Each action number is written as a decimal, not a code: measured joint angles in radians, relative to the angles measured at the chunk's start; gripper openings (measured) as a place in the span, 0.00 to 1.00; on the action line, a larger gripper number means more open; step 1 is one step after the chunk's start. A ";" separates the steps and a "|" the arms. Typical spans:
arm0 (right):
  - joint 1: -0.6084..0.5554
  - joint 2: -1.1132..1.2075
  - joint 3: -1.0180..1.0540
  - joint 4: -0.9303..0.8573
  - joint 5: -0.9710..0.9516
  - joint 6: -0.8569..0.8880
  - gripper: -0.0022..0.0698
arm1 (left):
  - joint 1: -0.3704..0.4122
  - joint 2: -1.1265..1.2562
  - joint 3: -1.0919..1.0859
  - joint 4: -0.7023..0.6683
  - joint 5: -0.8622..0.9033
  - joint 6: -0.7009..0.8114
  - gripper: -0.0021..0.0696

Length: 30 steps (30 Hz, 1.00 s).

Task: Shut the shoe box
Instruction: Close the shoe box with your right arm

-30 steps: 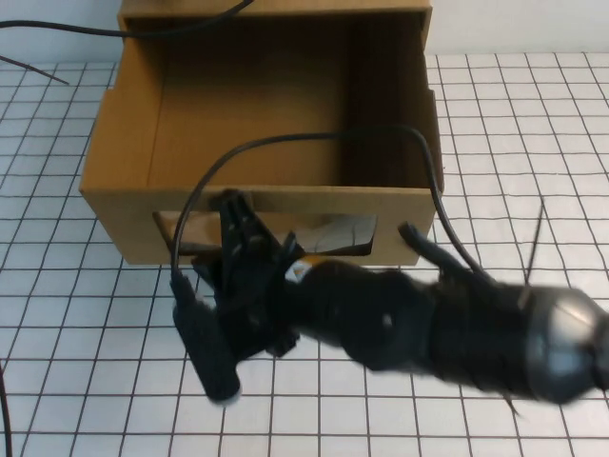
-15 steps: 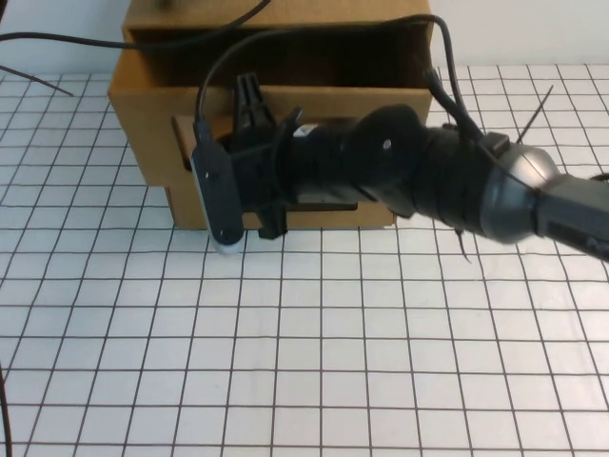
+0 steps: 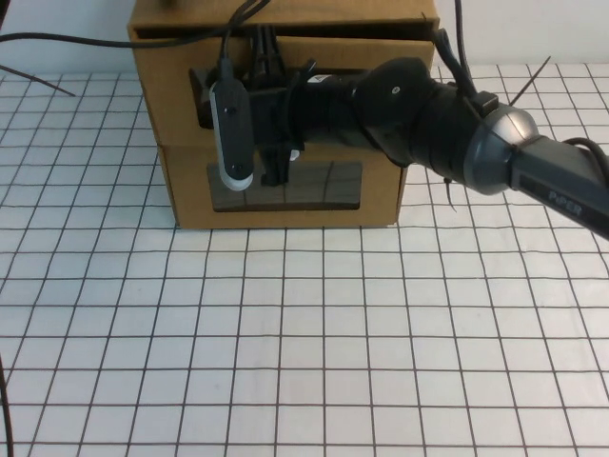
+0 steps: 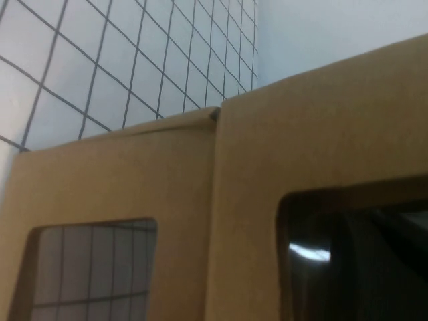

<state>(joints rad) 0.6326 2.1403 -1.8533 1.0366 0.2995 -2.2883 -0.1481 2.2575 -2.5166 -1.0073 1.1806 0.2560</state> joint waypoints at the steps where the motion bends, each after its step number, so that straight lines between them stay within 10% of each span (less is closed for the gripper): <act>1: -0.004 0.002 -0.002 0.003 0.002 -0.002 0.01 | 0.000 0.000 0.000 0.000 0.000 -0.002 0.03; 30: -0.092 -0.021 -0.012 0.130 0.268 0.033 0.01 | 0.004 0.004 -0.028 0.022 0.041 0.003 0.03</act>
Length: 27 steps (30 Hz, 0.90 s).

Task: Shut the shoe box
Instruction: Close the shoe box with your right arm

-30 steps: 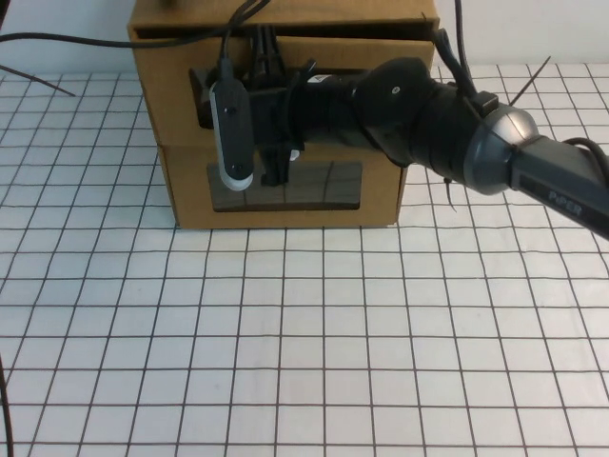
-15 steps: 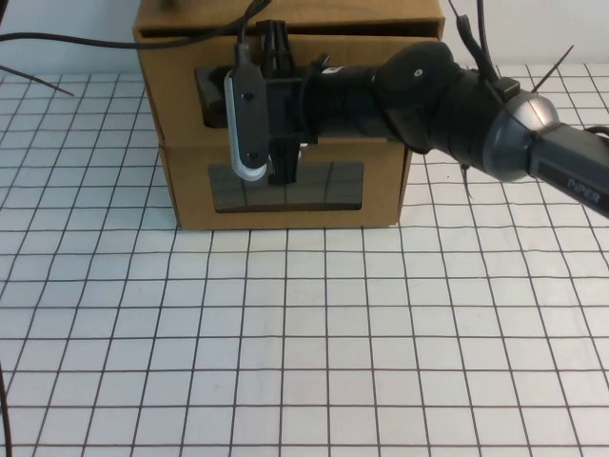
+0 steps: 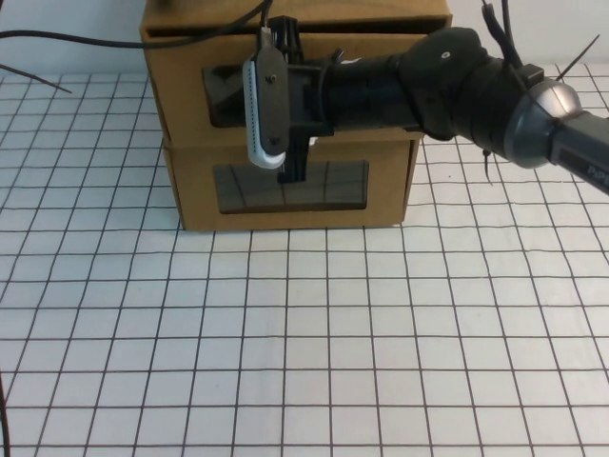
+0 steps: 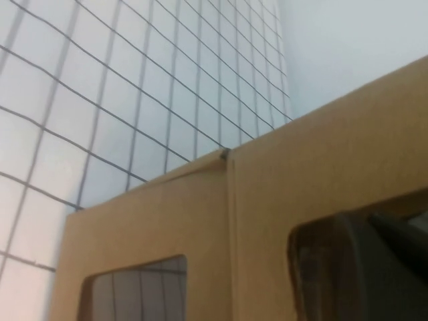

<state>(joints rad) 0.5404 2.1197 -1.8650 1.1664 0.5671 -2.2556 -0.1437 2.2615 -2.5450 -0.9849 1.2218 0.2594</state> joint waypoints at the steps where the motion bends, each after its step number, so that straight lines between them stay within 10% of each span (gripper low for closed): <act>1: -0.002 0.000 0.000 0.000 0.007 0.000 0.01 | 0.000 0.000 0.000 0.002 -0.002 0.000 0.03; 27: 0.000 -0.070 0.012 -0.019 -0.160 0.080 0.01 | 0.023 0.000 0.000 0.010 -0.007 0.020 0.03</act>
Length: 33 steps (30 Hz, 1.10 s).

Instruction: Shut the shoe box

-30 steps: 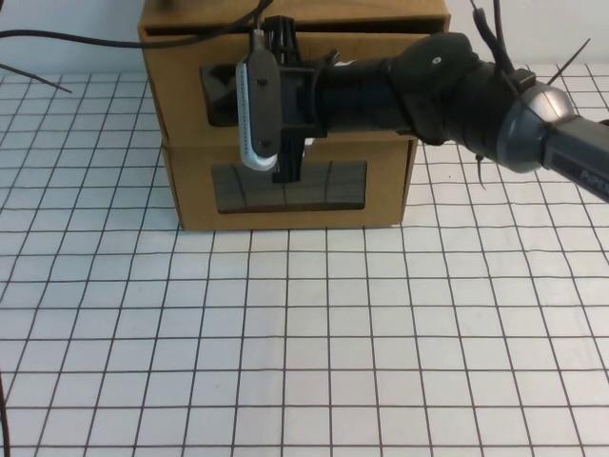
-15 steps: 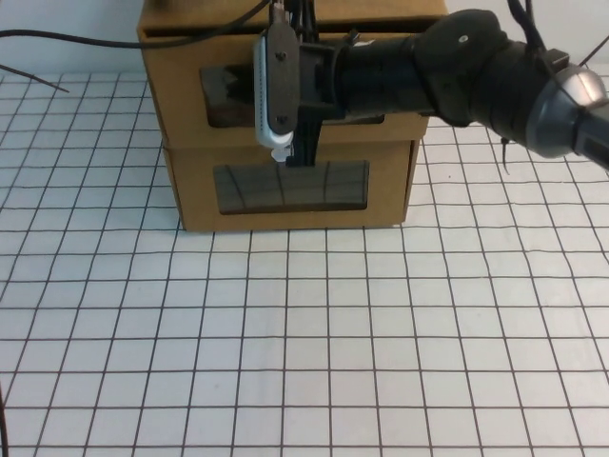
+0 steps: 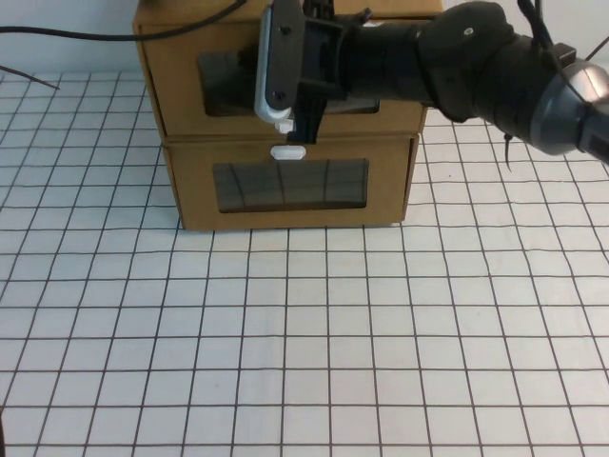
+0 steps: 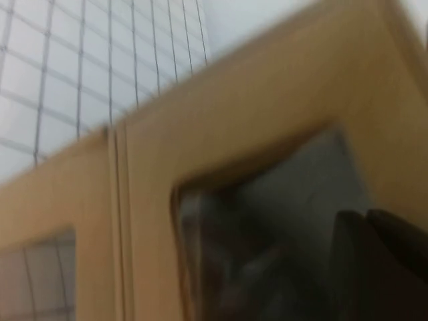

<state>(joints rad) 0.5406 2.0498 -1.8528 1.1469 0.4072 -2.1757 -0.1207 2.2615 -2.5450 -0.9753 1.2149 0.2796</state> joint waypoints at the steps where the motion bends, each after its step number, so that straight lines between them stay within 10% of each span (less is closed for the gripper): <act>1: -0.007 0.006 0.000 0.003 0.000 0.002 0.01 | 0.002 0.000 0.000 0.000 0.000 0.000 0.03; 10: -0.017 -0.062 0.002 0.000 0.198 0.097 0.01 | 0.002 -0.014 0.000 0.008 0.013 0.015 0.03; 20: -0.017 -0.288 0.002 -0.083 0.146 0.614 0.01 | 0.002 -0.261 0.000 0.166 0.037 0.023 0.03; 33: -0.017 -0.584 0.002 -0.966 0.292 1.754 0.01 | -0.023 -0.546 0.084 0.394 0.056 0.002 0.03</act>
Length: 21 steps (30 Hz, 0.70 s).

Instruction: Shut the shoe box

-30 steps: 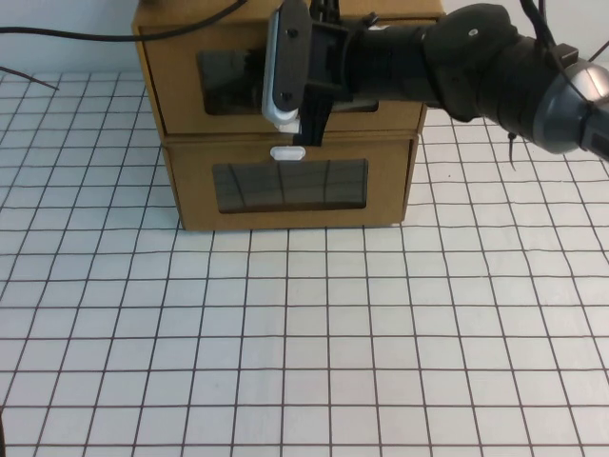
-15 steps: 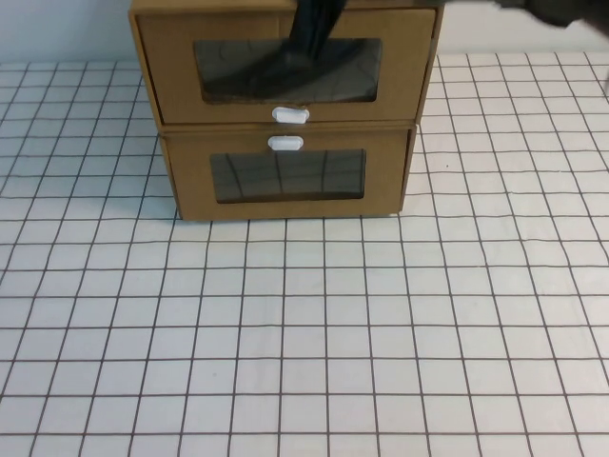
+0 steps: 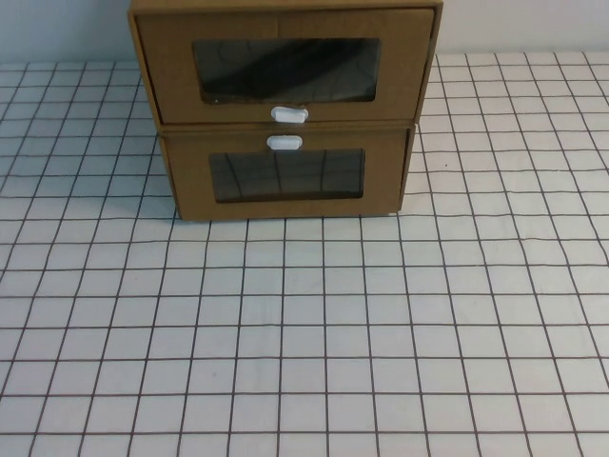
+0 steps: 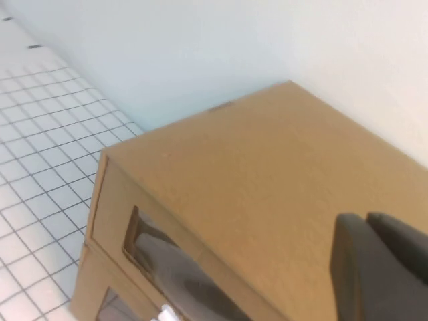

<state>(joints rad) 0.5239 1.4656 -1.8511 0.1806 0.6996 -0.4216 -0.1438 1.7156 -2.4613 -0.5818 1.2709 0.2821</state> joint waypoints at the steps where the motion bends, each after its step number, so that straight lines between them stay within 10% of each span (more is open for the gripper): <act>1: 0.000 -0.017 0.012 -0.014 0.002 0.029 0.01 | -0.013 -0.014 0.020 0.000 0.002 0.005 0.03; 21: 0.000 -0.646 0.801 0.164 -0.321 0.086 0.01 | -0.144 -0.725 0.955 0.234 -0.123 -0.010 0.03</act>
<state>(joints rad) 0.5239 0.8193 -1.0497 0.3441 0.3790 -0.3354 -0.2881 0.9904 -1.5064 -0.3480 1.1480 0.2722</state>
